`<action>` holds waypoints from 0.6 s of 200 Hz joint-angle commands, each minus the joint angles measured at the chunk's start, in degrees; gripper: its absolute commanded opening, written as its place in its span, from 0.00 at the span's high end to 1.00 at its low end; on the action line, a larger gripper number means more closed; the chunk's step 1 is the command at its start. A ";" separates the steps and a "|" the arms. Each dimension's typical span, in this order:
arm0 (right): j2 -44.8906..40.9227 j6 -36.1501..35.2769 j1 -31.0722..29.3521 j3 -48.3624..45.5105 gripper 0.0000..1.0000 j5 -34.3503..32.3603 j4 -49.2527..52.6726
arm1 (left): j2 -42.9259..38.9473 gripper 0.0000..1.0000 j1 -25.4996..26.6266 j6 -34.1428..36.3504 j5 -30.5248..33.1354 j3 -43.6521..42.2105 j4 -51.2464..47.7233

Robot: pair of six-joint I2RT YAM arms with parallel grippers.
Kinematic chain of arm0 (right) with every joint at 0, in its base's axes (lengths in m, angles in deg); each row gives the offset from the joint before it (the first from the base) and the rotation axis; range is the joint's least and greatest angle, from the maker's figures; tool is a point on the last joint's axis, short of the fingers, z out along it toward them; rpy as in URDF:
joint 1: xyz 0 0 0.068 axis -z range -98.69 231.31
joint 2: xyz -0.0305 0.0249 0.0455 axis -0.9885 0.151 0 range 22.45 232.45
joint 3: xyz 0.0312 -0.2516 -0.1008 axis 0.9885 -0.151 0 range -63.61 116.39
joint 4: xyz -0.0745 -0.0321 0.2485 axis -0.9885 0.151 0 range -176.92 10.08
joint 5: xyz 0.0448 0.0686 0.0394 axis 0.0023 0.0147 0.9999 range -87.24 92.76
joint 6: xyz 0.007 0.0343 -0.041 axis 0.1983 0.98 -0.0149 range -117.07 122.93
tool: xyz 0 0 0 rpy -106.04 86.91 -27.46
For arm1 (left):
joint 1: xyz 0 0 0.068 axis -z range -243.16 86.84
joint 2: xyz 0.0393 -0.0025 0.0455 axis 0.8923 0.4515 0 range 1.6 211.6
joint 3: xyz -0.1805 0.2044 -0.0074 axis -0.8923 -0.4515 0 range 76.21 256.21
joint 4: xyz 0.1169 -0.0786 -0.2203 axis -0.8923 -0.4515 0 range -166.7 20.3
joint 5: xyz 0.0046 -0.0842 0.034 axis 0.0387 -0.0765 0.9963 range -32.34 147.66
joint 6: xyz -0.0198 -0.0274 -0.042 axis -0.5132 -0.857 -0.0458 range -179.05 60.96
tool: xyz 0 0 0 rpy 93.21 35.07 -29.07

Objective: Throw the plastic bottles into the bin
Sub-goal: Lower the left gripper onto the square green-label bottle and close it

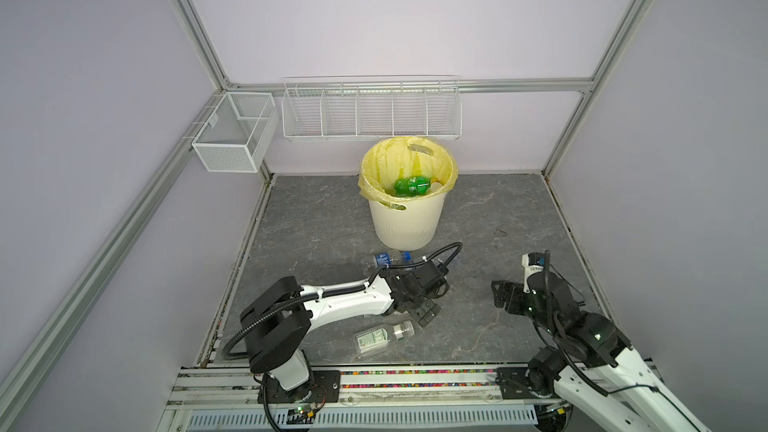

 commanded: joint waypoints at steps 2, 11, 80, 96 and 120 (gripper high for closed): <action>-1.15 0.84 0.18 -0.99 0.12 -1.07 1.31 | 1.78 0.08 0.95 1.76 1.96 1.76 -0.82; -1.32 0.84 0.18 -0.92 0.12 -1.07 1.45 | 2.21 0.09 1.16 1.85 2.08 1.89 -0.69; -2.55 0.90 0.27 -0.99 0.12 -1.52 2.11 | 3.49 0.20 1.85 3.24 2.74 3.71 -0.20; -2.64 0.90 0.25 -0.91 0.12 -1.60 2.11 | 4.03 0.22 1.79 3.61 3.05 4.15 -0.53; -2.56 0.93 0.28 -0.91 0.12 -1.71 2.07 | 4.71 0.27 1.81 3.87 3.70 4.61 -0.89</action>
